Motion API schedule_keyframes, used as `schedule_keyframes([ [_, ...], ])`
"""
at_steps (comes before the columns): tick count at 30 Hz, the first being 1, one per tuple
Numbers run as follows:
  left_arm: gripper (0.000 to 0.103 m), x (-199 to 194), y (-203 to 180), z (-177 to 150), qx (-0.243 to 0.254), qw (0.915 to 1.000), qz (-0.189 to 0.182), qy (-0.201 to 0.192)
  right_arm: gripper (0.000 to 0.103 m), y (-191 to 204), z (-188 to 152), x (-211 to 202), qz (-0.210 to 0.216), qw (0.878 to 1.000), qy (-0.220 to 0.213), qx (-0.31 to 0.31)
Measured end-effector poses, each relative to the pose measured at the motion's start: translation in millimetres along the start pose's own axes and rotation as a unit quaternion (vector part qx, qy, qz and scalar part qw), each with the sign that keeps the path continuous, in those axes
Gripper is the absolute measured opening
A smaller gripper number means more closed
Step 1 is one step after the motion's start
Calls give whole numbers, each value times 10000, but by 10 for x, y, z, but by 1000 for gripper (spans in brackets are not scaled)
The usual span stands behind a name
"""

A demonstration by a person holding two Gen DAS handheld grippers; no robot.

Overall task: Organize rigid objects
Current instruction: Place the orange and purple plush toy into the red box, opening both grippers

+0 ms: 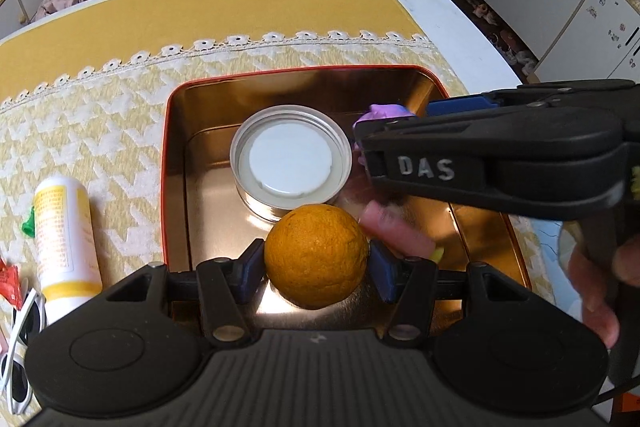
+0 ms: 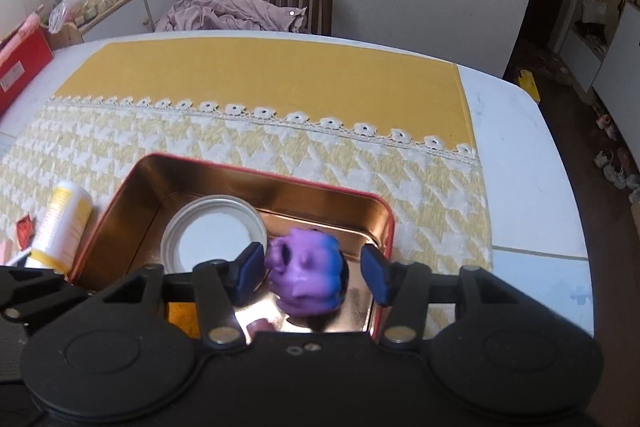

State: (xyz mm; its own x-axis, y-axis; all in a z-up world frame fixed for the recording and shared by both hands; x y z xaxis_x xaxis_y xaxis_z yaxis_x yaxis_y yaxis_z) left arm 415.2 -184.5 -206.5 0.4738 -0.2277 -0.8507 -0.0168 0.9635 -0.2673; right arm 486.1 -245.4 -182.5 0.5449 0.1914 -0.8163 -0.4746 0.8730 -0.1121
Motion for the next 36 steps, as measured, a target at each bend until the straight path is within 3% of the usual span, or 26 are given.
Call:
schedule_keyframes([
  [10, 55, 46, 6, 98, -6, 10000, 33, 23, 60, -126, -33, -227, 573, 9965, 61, 600],
  [17, 60, -51, 0, 110, -197, 9997, -98, -135, 64, -168, -41, -386, 698, 9943, -56, 799],
  [21, 68, -182, -39, 101, -137, 9992, -158, -327, 68, -174, -58, -472, 749, 9937, -137, 819],
  [28, 68, -490, -78, 19, 7, 9979, -215, -616, 71, -170, -117, -743, 890, 9917, -355, 853],
  [36, 74, -986, 1, -130, 228, 9938, -241, -1059, 85, -29, -204, -1174, 967, 9904, -773, 608],
])
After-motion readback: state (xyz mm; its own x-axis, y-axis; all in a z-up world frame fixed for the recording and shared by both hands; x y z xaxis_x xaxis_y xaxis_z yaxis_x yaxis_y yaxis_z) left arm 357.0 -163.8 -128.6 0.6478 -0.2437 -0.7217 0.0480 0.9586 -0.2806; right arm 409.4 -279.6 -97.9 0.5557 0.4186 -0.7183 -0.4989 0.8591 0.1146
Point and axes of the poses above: each gripper's, at about its wrist camera, not at the fingertips, and x roughly the way its jaws point, y to its left, z to its top, the point moved 10 cm from there along x, roughly the way its jaws point, and after that the axes turned 10 degrees about -z, right-handed, at the moved point
